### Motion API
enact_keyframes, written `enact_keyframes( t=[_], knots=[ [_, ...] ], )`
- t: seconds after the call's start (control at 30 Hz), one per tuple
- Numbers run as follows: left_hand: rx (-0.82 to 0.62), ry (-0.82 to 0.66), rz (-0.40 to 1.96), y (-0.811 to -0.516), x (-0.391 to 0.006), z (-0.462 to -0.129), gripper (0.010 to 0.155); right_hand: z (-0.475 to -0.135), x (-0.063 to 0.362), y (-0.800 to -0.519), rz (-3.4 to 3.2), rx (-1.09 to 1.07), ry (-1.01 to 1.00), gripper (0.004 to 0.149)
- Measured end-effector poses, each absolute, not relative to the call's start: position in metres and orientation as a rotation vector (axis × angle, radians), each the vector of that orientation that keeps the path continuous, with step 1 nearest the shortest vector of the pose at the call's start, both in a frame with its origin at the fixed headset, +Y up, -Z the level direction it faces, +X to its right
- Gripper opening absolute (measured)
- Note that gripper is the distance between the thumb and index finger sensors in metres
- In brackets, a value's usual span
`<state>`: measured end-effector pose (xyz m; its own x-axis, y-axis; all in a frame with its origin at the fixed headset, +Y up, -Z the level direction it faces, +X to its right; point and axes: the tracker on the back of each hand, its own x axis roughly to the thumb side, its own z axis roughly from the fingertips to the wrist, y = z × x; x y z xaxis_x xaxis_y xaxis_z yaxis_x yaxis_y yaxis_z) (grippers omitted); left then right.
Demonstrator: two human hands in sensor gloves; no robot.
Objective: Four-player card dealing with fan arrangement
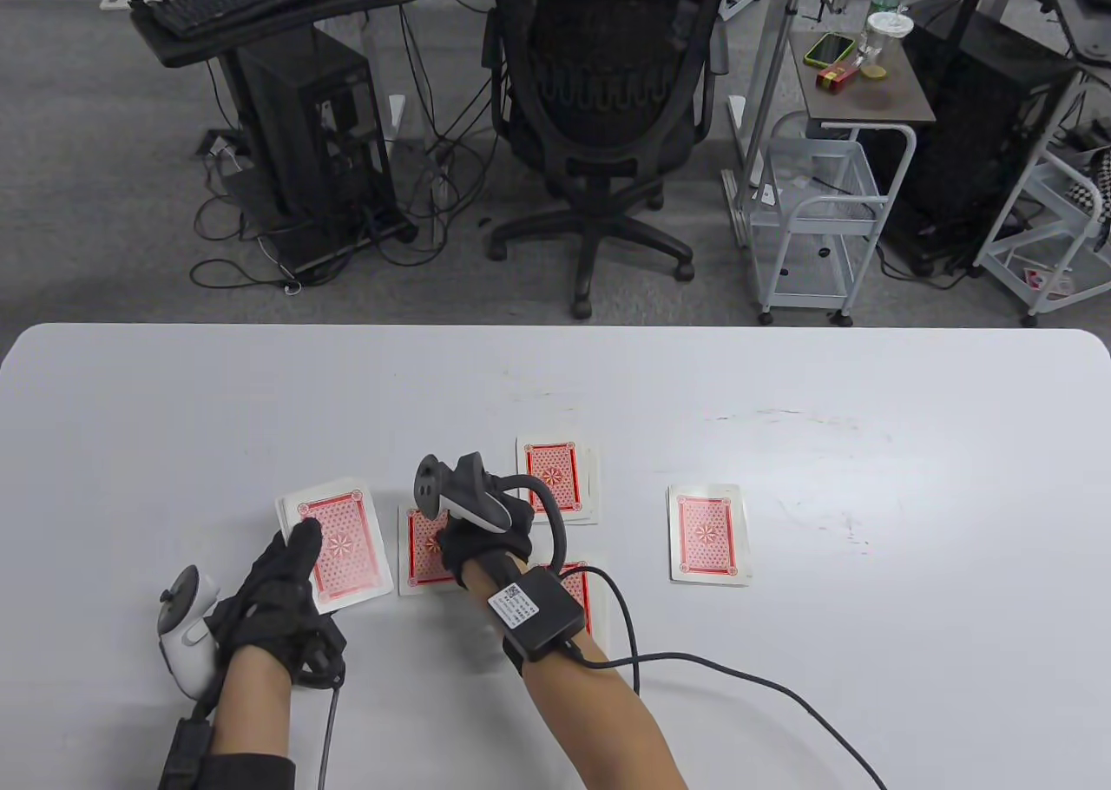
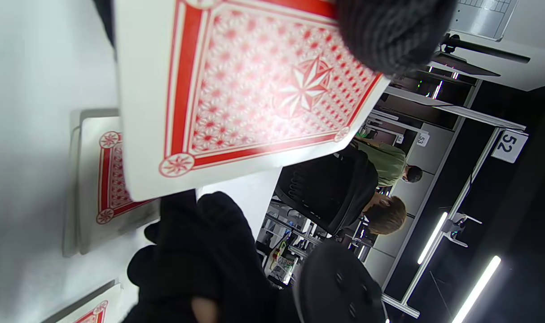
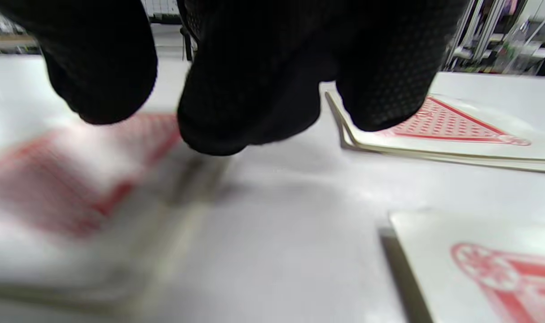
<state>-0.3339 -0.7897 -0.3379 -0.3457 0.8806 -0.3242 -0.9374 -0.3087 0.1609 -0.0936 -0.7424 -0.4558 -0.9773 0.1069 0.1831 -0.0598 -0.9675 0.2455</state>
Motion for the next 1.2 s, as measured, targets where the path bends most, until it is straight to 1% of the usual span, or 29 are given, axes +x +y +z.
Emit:
enact_keyframes(
  t=[0.1,0.13,0.17,0.23,0.27,0.33,0.4,0.5,0.53,0.6,0.67,0.73,0.9,0.97,1.07,1.2],
  knots=[
    [-0.204,0.363,1.916,-0.789,-0.332,-0.339,0.049,-0.45,-0.079,-0.721,2.651,0.308,0.392,0.068],
    [-0.207,0.356,1.922,-0.789,-0.331,-0.339,0.049,-0.448,-0.076,-0.716,2.509,0.355,0.409,0.067],
    [-0.209,0.349,1.927,-0.789,-0.329,-0.339,0.049,-0.446,-0.074,-0.714,2.366,0.404,0.444,0.066],
    [-0.224,0.334,1.934,-0.789,-0.325,-0.339,0.048,-0.437,-0.073,-0.713,2.219,0.404,0.541,0.068],
    [-0.248,0.321,1.938,-0.788,-0.322,-0.339,0.048,-0.433,-0.074,-0.714,2.163,0.456,0.59,0.07],
    [-0.284,0.283,1.939,-0.788,-0.316,-0.34,0.048,-0.423,-0.076,-0.718,2.09,0.522,0.621,0.074],
    [-0.302,0.262,1.937,-0.787,-0.31,-0.34,0.048,-0.416,-0.076,-0.721,2.069,0.509,0.591,0.074],
    [-0.309,0.234,1.926,-0.786,-0.302,-0.34,0.048,-0.407,-0.071,-0.724,2.115,0.407,0.437,0.06],
    [-0.315,0.228,1.928,-0.786,-0.3,-0.339,0.048,-0.406,-0.069,-0.724,2.14,0.389,0.414,0.058],
    [-0.301,0.245,1.9,-0.785,-0.297,-0.338,0.047,-0.404,-0.064,-0.725,2.152,0.364,0.408,0.059],
    [-0.313,0.235,1.901,-0.786,-0.295,-0.337,0.047,-0.403,-0.059,-0.724,2.147,0.331,0.367,0.064],
    [-0.318,0.228,1.905,-0.785,-0.294,-0.337,0.048,-0.404,-0.054,-0.723,2.143,0.322,0.334,0.064],
    [-0.338,0.193,1.95,-0.785,-0.29,-0.338,0.048,-0.411,-0.038,-0.723,2.02,0.337,0.4,0.06],
    [-0.327,0.203,1.958,-0.785,-0.292,-0.337,0.048,-0.417,-0.026,-0.721,2.012,0.318,0.397,0.06],
    [-0.294,0.258,1.937,-0.787,-0.299,-0.336,0.048,-0.434,-0.004,-0.714,2.042,0.246,0.362,0.062],
    [-0.291,0.278,1.942,-0.79,-0.304,-0.337,0.047,-0.465,0.023,-0.706,2.222,0.13,0.283,0.065]
  ],
)
